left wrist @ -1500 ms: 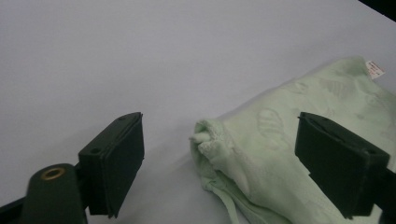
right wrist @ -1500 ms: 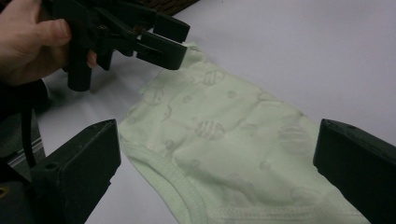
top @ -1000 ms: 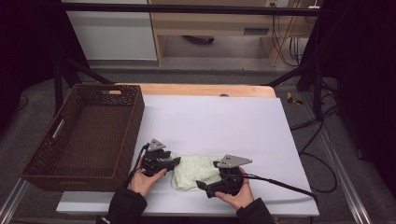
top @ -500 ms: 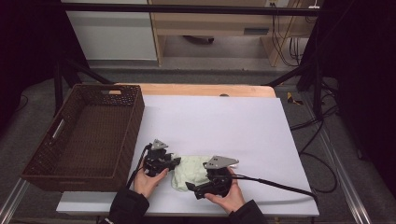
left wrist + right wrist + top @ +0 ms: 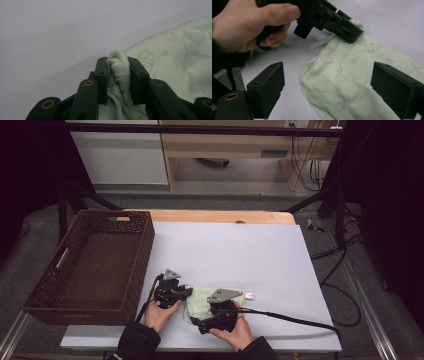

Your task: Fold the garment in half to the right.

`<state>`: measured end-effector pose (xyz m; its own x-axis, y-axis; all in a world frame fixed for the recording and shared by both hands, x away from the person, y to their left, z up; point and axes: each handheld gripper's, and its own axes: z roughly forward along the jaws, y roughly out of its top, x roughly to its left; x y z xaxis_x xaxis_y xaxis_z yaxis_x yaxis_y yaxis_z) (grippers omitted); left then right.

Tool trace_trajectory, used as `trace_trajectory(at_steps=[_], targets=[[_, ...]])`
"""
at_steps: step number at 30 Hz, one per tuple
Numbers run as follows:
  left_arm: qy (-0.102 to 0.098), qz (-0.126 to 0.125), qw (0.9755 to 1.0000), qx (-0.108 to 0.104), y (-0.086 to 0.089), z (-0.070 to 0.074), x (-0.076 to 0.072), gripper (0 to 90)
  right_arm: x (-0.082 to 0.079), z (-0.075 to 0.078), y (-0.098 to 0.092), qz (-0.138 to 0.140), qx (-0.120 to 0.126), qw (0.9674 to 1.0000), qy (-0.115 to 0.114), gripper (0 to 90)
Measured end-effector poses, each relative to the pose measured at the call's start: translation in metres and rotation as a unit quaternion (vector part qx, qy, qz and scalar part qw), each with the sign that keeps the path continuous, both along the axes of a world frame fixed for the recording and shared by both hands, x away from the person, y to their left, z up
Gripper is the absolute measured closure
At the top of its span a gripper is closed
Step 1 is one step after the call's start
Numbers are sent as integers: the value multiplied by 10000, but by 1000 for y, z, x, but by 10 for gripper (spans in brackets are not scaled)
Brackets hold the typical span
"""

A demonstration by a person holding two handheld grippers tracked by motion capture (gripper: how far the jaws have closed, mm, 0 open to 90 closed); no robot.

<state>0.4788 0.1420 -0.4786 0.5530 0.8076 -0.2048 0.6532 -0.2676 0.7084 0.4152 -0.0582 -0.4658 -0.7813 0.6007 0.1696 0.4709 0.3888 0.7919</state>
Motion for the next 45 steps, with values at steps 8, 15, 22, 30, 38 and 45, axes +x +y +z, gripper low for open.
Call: trace_trajectory(at_steps=[8,15,22,30,38,45], targets=[[-2,4,10000,10,-1,0,0,713,-2,-6,12,190,-98,9998,-64,280],[-4,-5,10000,44,-1,1,-1,722,-2,-12,20,412,-186,9989,-96,474],[5,13,10000,32,-1,1,-1,723,0,-15,25,478,-482,9977,-50,579],[17,50,10000,9,-1,2,-1,727,-3,-17,31,599,-751,9950,-289,613],[47,65,10000,-4,-1,2,-2,729,-5,-17,30,652,-902,9927,-463,665],[61,78,9999,-18,-1,3,-2,730,-6,-17,29,548,-976,9921,-570,810]])
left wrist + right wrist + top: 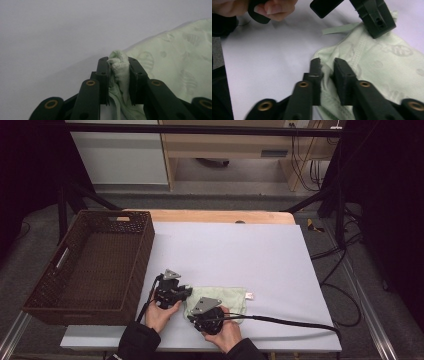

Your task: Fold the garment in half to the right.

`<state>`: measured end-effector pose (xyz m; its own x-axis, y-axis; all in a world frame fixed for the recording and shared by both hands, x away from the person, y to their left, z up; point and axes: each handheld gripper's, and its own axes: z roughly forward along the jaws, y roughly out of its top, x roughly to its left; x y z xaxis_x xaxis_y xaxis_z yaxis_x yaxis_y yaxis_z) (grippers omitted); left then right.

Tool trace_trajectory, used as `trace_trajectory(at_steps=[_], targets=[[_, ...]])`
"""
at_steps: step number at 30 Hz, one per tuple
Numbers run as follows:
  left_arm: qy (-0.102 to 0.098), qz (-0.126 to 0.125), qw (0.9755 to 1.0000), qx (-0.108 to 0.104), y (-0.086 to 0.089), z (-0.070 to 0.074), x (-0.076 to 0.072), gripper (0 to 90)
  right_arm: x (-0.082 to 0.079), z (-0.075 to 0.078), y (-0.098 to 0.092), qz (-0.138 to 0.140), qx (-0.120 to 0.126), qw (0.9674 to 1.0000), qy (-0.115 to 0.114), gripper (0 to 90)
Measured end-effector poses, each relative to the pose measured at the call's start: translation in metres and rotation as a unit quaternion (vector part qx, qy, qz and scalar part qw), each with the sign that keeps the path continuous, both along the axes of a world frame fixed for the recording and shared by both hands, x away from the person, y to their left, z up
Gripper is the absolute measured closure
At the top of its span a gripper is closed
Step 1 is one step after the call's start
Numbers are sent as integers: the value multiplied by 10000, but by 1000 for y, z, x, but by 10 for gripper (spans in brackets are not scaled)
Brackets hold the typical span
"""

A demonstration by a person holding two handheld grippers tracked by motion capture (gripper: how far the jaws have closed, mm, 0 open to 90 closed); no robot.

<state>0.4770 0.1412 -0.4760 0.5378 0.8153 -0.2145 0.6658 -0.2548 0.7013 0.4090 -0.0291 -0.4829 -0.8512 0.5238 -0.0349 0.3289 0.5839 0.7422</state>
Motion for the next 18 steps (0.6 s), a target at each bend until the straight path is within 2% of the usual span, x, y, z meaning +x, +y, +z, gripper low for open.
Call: trace_trajectory(at_steps=[4,10,18], targets=[[7,3,10000,-9,0,0,0,731,1,1,-1,-73,30,9999,121,857],[4,20,10000,-51,2,3,-1,733,1,4,-3,-111,139,9996,201,870],[-40,90,9998,-178,2,14,-6,735,-1,21,-11,-90,412,9989,192,870]])
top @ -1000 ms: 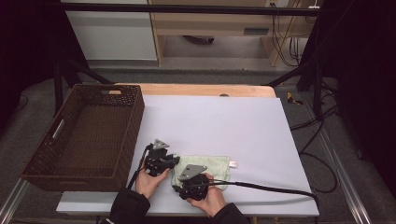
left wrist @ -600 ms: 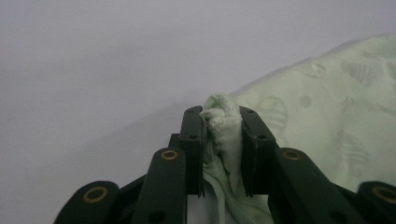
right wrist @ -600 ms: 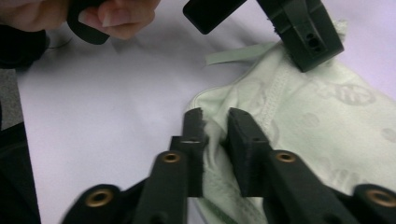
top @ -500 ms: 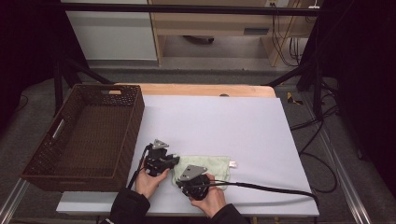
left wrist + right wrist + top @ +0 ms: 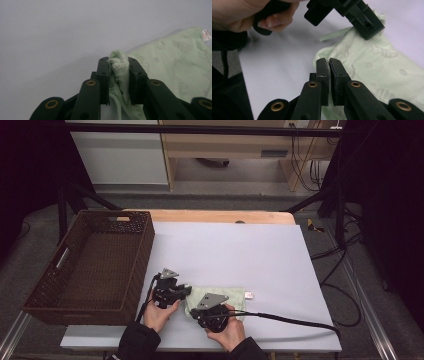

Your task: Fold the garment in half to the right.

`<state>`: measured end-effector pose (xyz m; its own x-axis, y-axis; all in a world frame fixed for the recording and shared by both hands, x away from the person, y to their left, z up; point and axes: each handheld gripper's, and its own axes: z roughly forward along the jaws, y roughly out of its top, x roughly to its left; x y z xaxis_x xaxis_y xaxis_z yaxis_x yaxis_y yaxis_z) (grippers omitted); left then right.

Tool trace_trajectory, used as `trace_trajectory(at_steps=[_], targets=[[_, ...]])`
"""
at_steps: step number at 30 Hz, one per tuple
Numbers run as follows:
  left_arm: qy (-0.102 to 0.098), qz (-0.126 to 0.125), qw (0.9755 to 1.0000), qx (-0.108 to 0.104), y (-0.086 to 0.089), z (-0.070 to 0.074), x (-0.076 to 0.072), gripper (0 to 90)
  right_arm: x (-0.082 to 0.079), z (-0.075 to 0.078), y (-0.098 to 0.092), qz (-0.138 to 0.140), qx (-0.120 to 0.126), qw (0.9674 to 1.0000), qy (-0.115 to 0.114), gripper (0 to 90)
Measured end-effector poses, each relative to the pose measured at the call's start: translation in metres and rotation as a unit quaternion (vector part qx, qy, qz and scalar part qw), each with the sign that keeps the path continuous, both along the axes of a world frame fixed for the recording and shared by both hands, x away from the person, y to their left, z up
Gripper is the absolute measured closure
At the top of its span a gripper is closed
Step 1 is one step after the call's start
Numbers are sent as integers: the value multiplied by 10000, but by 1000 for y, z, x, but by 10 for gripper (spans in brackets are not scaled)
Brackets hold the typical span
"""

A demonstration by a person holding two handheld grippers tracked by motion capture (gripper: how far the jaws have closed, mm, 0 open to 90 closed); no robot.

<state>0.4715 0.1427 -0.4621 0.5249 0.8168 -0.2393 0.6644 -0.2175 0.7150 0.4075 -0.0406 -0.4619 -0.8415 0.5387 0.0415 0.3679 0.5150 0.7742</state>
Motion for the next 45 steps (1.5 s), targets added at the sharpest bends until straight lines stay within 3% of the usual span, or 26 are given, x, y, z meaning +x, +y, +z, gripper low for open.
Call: trace_trajectory(at_steps=[5,17,35,45], targets=[[-123,9,9998,142,-6,10,-5,735,0,3,-10,-109,272,9994,163,871],[-325,-87,9980,538,-34,28,-7,734,-9,4,-30,-424,701,9966,110,871],[-220,-406,9955,826,-81,34,5,734,-19,0,-64,-963,1159,9886,7,871],[-88,-596,9940,917,-107,34,10,731,-25,-2,-78,-1219,1250,9846,-8,869]])
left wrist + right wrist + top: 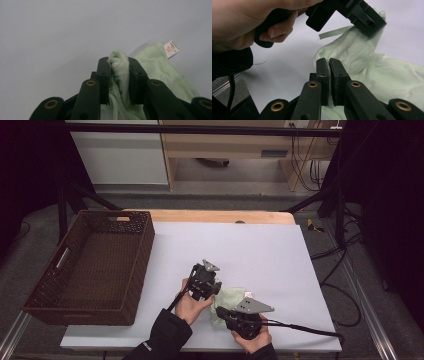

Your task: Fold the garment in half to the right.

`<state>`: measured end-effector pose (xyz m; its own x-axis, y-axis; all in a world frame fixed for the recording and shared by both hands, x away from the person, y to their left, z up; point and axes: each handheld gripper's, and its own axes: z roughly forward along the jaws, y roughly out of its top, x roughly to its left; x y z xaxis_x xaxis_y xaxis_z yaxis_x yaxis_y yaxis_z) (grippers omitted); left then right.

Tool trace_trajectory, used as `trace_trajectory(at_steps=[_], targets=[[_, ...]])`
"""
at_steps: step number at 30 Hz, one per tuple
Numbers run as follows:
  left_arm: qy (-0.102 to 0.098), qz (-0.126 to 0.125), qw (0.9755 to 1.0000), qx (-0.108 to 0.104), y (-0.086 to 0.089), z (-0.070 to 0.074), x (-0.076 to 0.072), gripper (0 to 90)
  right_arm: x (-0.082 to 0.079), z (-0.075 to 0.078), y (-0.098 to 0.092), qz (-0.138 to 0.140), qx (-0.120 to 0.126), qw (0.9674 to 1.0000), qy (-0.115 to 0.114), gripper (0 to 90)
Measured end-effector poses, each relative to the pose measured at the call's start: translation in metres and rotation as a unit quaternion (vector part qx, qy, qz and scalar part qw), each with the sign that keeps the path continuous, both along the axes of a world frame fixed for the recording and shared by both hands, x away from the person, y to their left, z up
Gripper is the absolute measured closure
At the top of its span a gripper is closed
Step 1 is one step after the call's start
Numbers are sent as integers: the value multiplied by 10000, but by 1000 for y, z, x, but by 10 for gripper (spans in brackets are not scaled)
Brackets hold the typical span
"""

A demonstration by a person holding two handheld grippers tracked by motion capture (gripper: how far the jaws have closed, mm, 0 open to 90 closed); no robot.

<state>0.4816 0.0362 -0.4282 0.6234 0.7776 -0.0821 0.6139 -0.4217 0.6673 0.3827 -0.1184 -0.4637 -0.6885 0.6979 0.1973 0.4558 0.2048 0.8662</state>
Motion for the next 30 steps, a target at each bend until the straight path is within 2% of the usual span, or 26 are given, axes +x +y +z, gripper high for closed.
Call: trace_trajectory(at_steps=[8,11,17,21,25,30], targets=[[73,-100,9997,189,-23,-6,6,717,-3,-3,-15,-327,134,9993,99,865],[88,-127,9997,196,-31,-9,8,710,-4,-3,-20,-436,150,9988,143,862],[202,-146,9997,-17,-37,-15,12,685,-4,-6,-28,-595,99,9980,193,859],[207,-218,9993,-232,-37,-16,12,663,-5,-6,-31,-661,-48,9977,144,858],[239,-344,9980,-476,-37,-17,13,612,-5,-7,-36,-824,-20,9964,197,850],[146,-516,9964,-661,-36,-19,14,524,-7,-9,-44,-1093,-97,9934,324,765]])
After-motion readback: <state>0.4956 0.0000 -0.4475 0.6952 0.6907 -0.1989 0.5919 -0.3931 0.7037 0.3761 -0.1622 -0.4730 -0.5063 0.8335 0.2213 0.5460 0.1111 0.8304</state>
